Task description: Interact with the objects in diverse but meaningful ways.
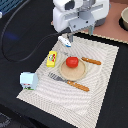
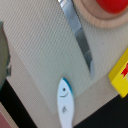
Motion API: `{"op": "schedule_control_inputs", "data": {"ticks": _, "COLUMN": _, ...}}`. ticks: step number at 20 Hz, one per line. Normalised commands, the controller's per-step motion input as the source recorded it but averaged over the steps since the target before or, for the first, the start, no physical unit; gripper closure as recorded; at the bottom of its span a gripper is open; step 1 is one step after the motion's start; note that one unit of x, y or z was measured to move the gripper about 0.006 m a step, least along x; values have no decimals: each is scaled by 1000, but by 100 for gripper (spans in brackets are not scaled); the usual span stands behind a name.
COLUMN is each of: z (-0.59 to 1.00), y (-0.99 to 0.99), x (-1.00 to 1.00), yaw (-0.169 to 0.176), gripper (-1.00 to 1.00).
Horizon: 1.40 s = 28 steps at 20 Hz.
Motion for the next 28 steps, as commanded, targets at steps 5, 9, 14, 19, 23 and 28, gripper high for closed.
{"op": "schedule_control_inputs", "data": {"ticks": 5, "z": 43, "y": -328, "x": 66, "yaw": 126, "gripper": -100}}
{"op": "schedule_control_inputs", "data": {"ticks": 9, "z": -10, "y": -474, "x": 124, "yaw": 0, "gripper": -100}}
{"op": "schedule_control_inputs", "data": {"ticks": 14, "z": -33, "y": -262, "x": 22, "yaw": 0, "gripper": -100}}
{"op": "schedule_control_inputs", "data": {"ticks": 19, "z": -102, "y": -199, "x": 55, "yaw": 15, "gripper": -100}}
{"op": "schedule_control_inputs", "data": {"ticks": 23, "z": -128, "y": -172, "x": 160, "yaw": 117, "gripper": -100}}
{"op": "schedule_control_inputs", "data": {"ticks": 28, "z": -163, "y": -204, "x": 109, "yaw": 108, "gripper": -100}}
